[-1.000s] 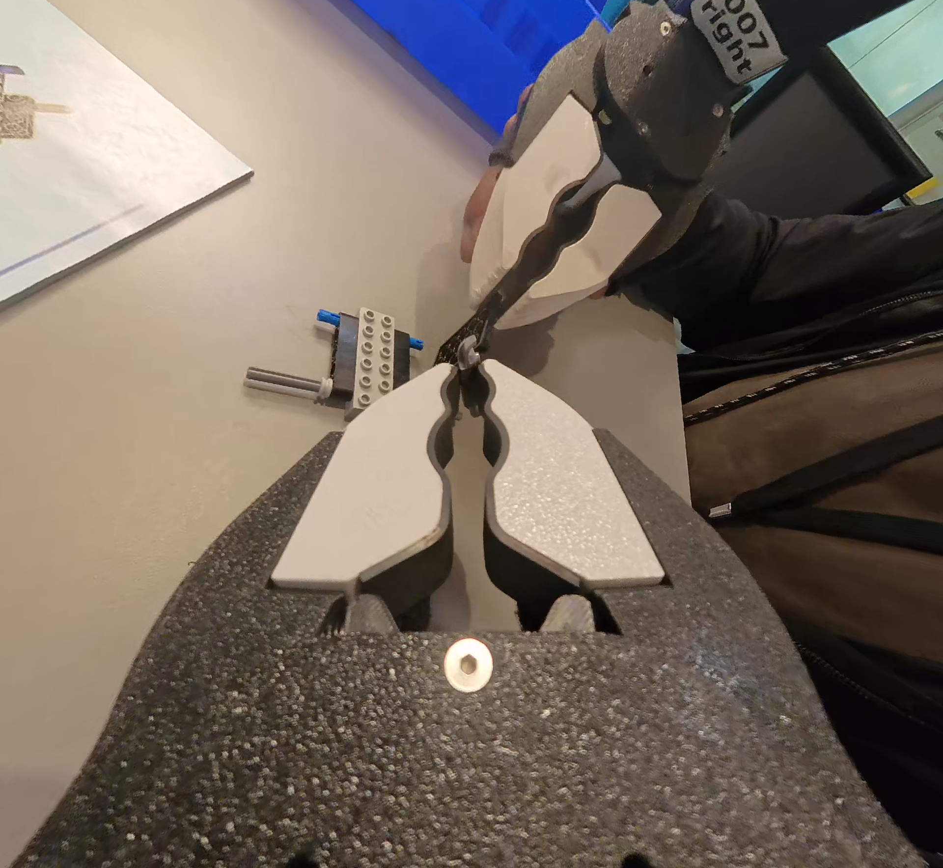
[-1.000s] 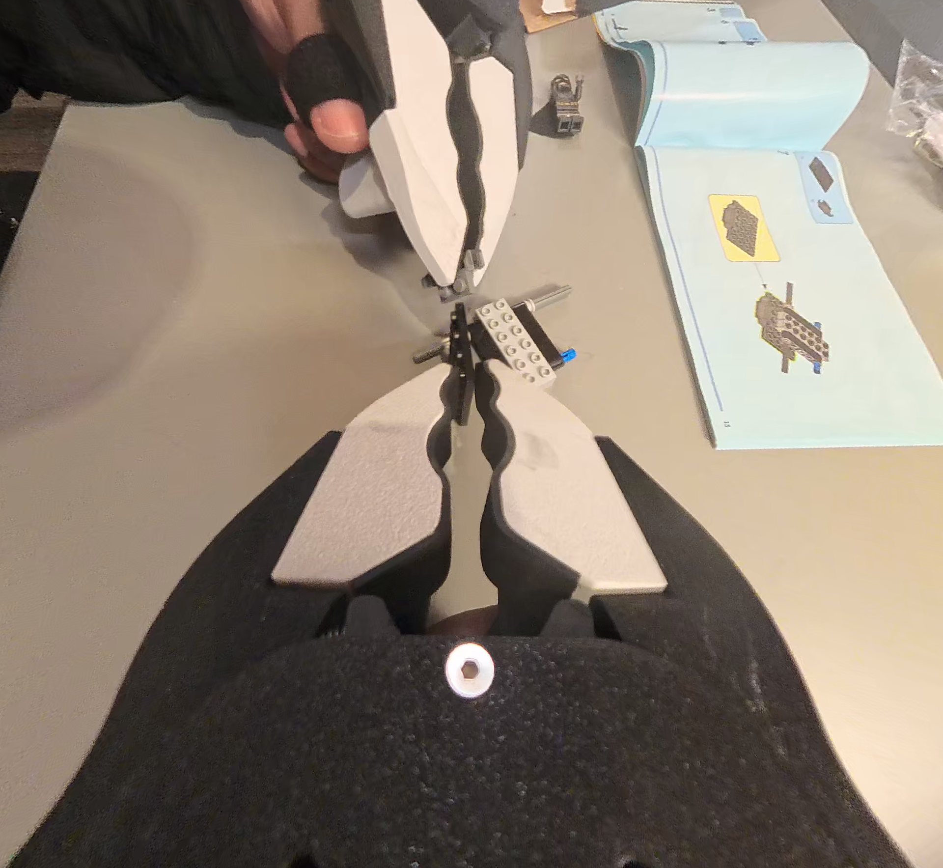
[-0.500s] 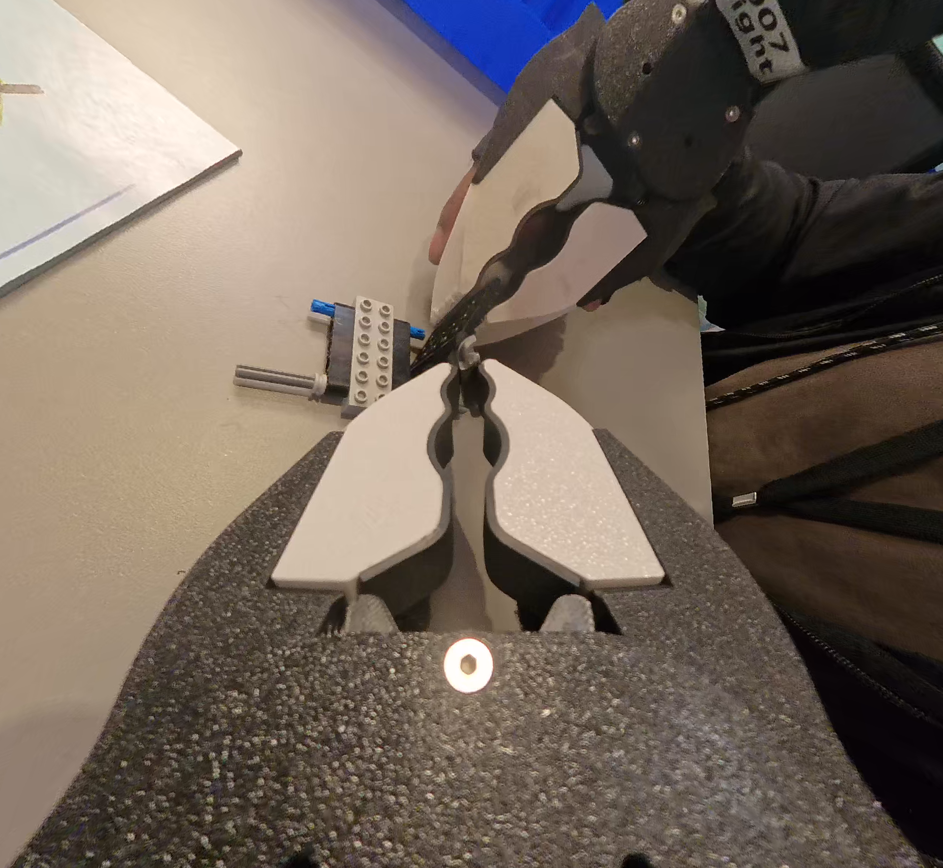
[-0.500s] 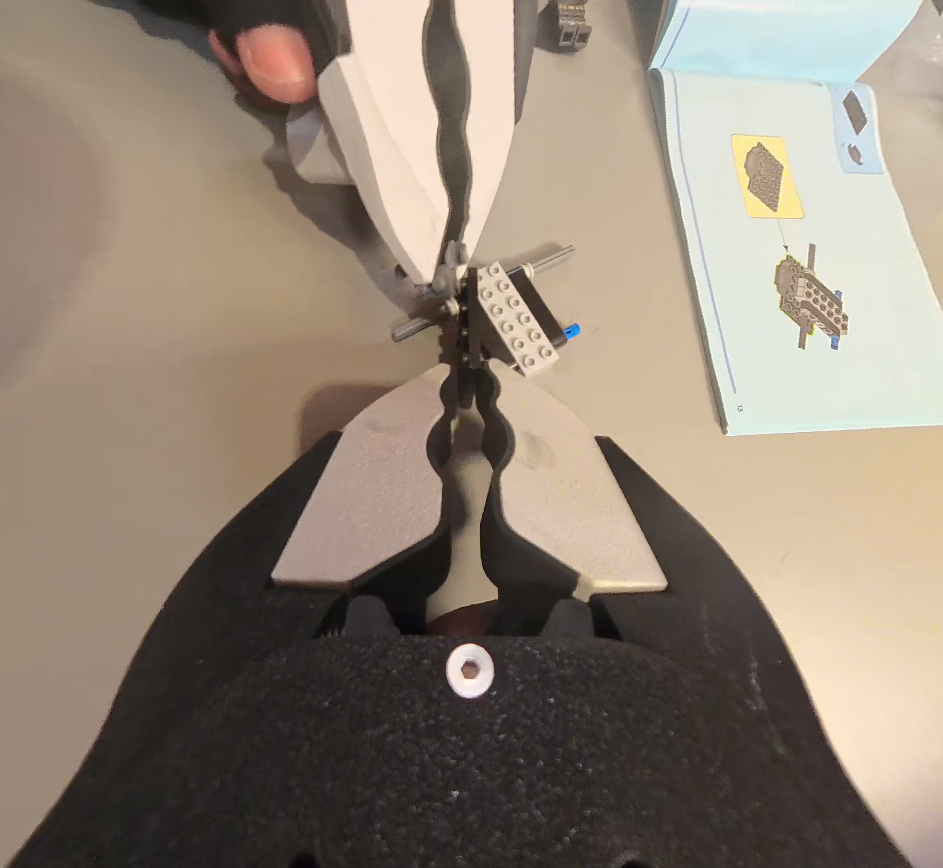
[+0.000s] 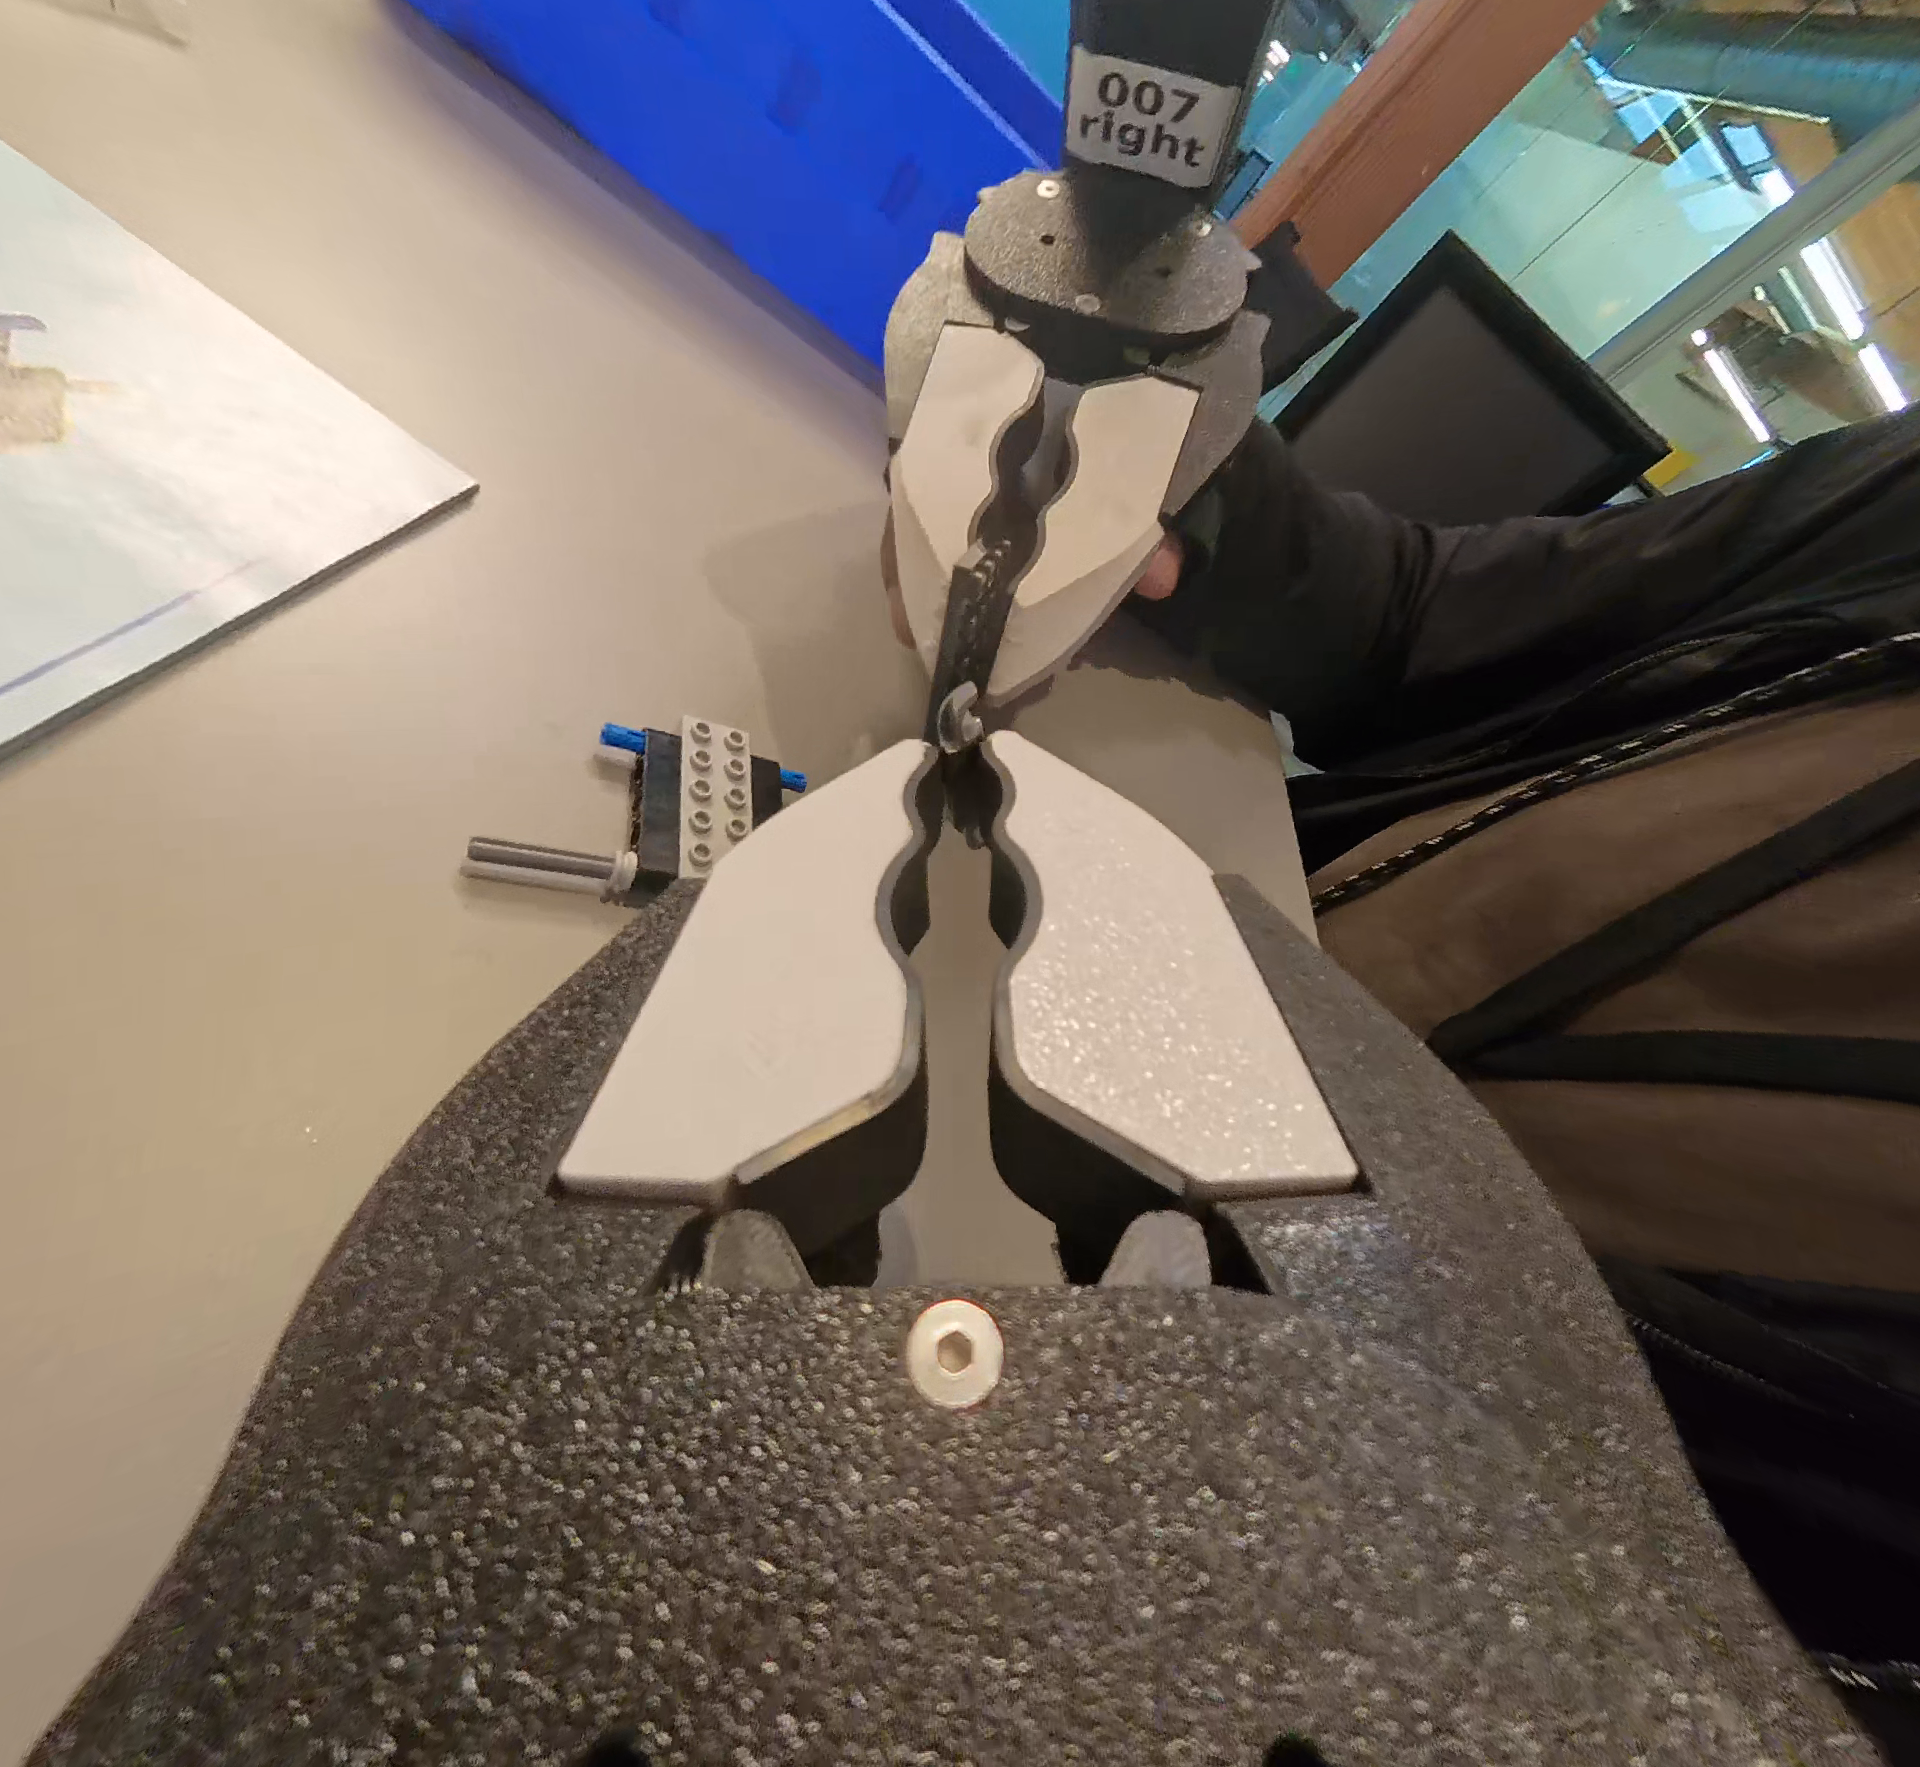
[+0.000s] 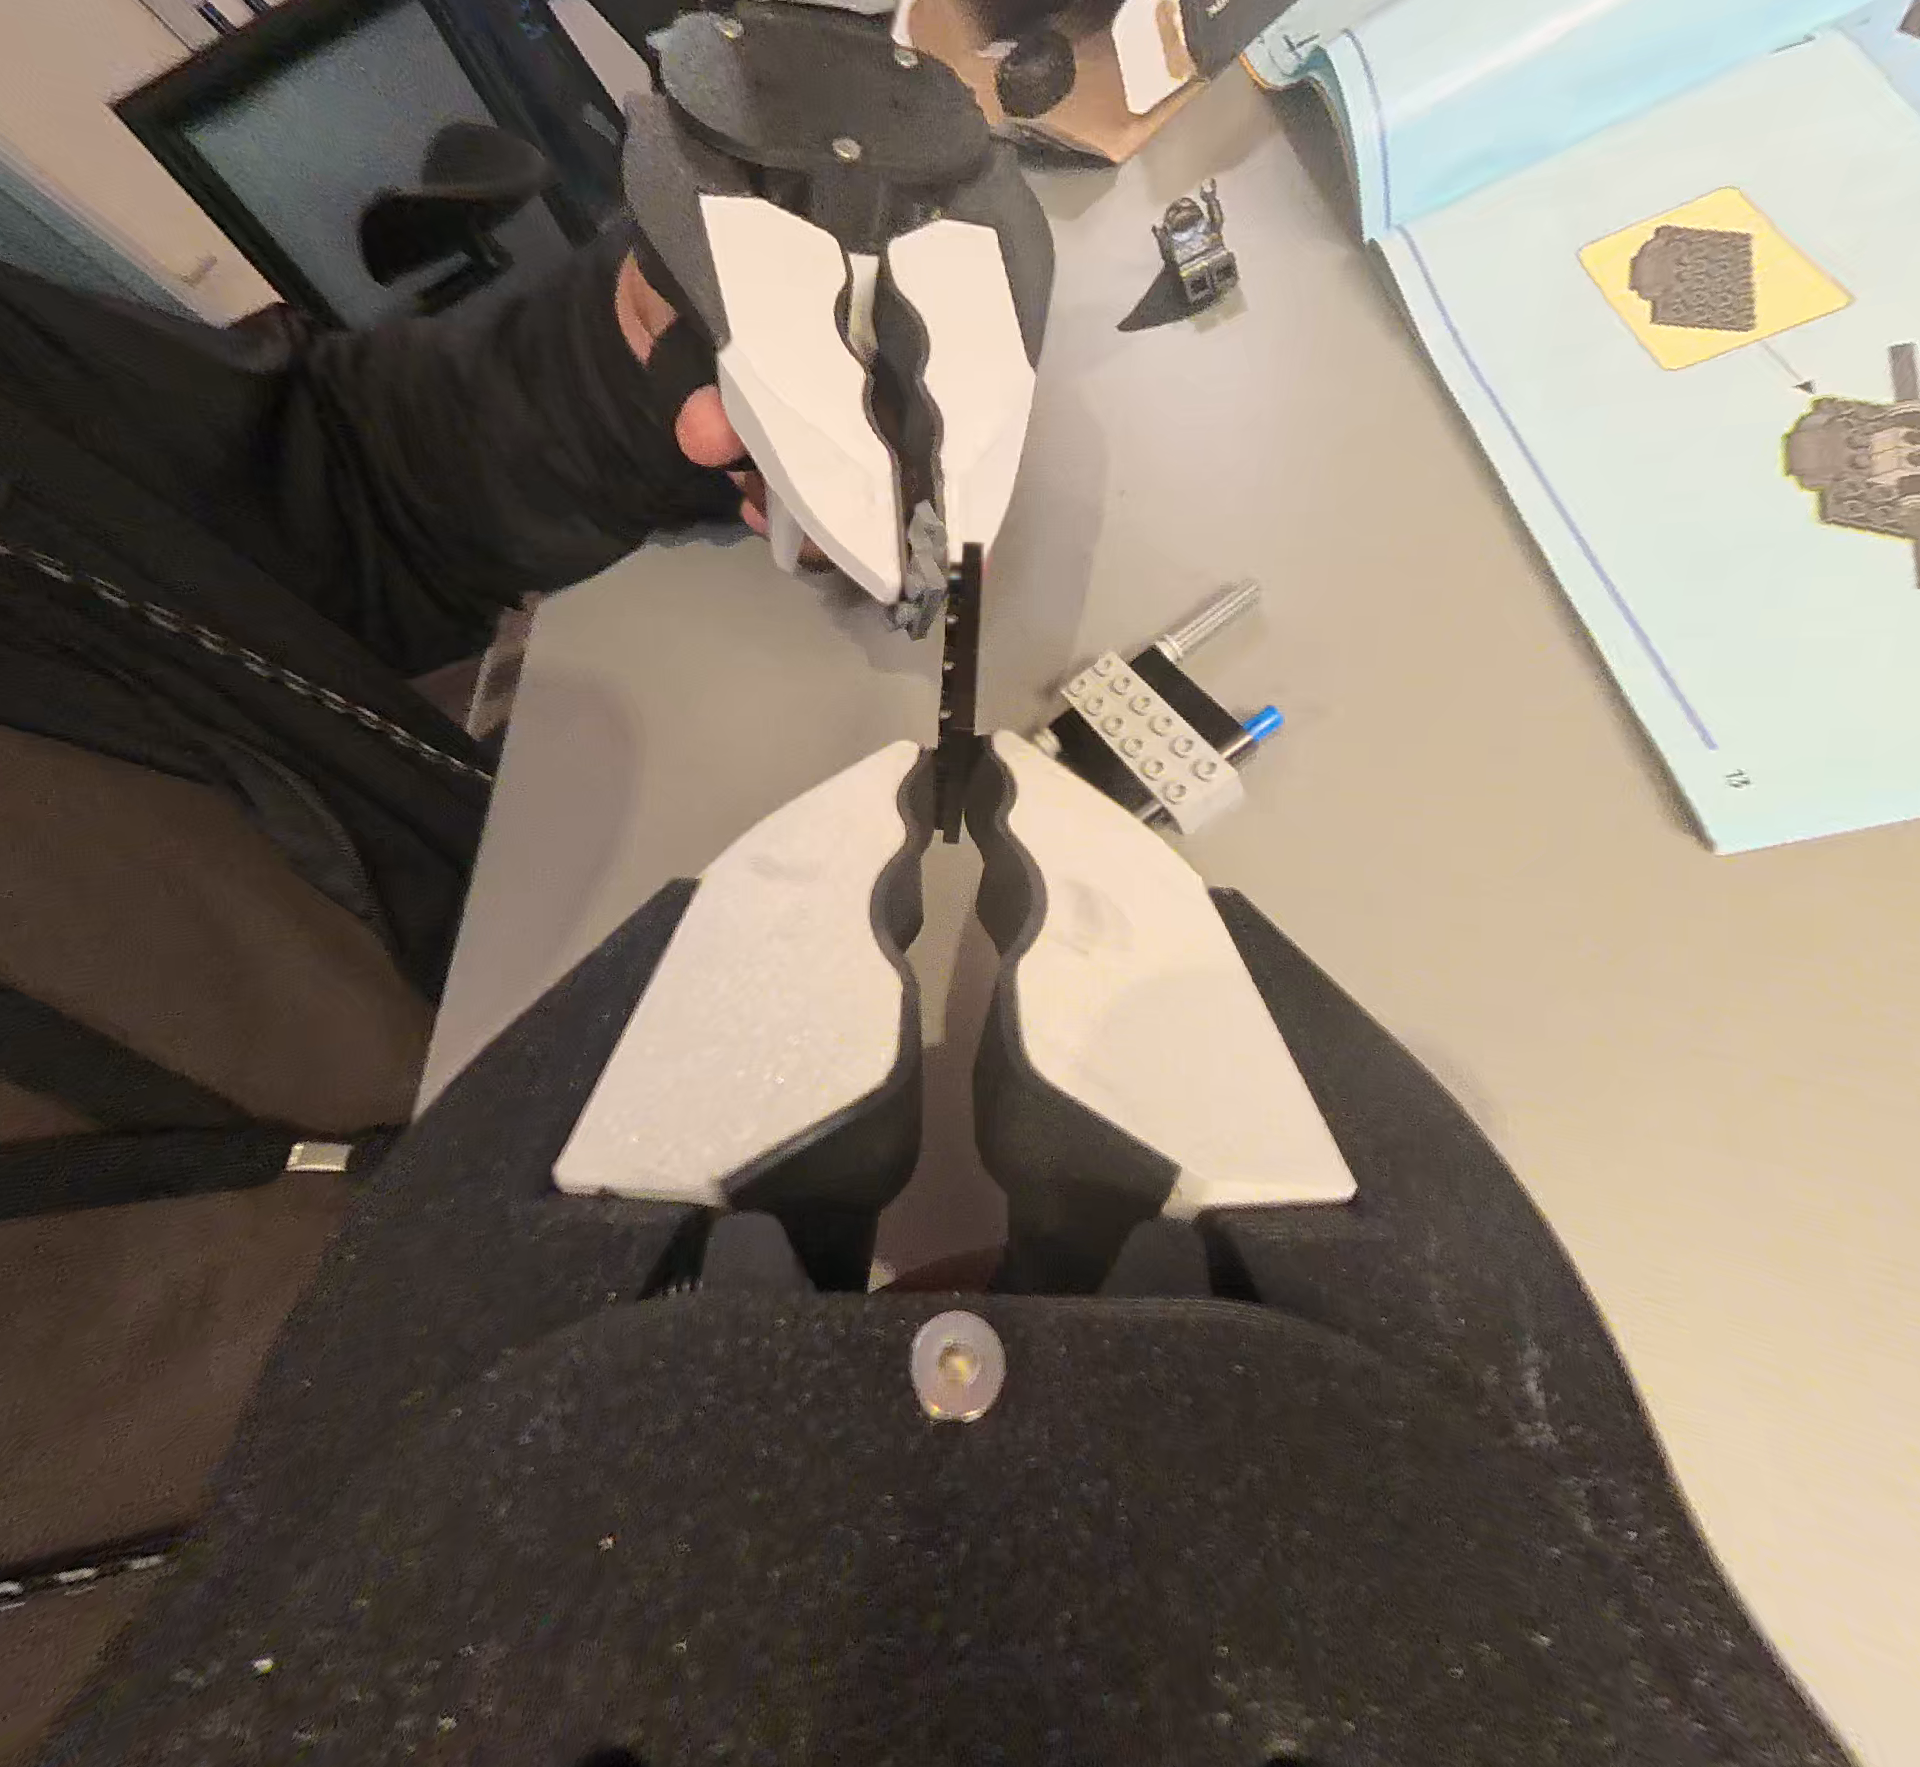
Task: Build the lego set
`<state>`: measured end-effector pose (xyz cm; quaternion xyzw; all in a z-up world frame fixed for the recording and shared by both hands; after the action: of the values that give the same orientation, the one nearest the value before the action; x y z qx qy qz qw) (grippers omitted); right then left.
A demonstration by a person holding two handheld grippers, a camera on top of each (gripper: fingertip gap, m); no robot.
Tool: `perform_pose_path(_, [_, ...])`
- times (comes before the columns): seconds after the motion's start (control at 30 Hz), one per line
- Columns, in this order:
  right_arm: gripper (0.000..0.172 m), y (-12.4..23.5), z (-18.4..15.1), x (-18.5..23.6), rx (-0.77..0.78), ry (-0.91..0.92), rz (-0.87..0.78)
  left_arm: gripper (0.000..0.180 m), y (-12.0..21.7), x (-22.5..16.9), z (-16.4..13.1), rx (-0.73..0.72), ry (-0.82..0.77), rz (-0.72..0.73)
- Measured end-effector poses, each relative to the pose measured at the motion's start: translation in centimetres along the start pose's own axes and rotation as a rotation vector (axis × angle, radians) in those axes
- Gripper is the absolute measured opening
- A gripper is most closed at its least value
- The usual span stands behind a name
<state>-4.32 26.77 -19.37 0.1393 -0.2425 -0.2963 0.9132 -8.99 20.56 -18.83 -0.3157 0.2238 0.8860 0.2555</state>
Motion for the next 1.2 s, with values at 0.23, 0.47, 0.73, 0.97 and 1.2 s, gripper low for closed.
perform_pose_path(0.23, [0.005,-0.1,0.2,0.9,-0.018,-0.027,0.059,0.006,-0.1,-0.9,-0.1,0.005,-0.079,-0.051])
perform_pose_path(0.47, [0.005,-0.2,0.2,1.3,-0.023,-0.034,0.086,0.006,-0.3,-1.3,-0.3,0.019,-0.112,-0.064])
perform_pose_path(0.73, [0.005,-0.5,0.0,1.9,-0.011,0.01,0.107,0.006,-0.4,-2.1,-0.7,0.045,-0.157,-0.101])
perform_pose_path(0.97, [0.005,-0.4,0.0,2.1,-0.022,0.045,0.113,0.006,-0.6,-2.2,-0.7,0.043,-0.187,-0.08])
perform_pose_path(1.2, [0.006,-0.4,-0.1,1.9,-0.025,0.046,0.103,0.006,-0.7,-2.0,-0.6,0.034,-0.198,-0.041])
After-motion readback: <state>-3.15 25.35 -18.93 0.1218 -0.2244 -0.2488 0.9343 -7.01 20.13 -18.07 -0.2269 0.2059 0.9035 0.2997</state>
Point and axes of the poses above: each gripper's, where its closed fingertips meet, y back along the fingers, z out of its top, x = y × z across the jaws, the point moved 3 cm from there along y, back along the fingers, and after that the axes turned 6 degrees about y, right-handed, at the moved point
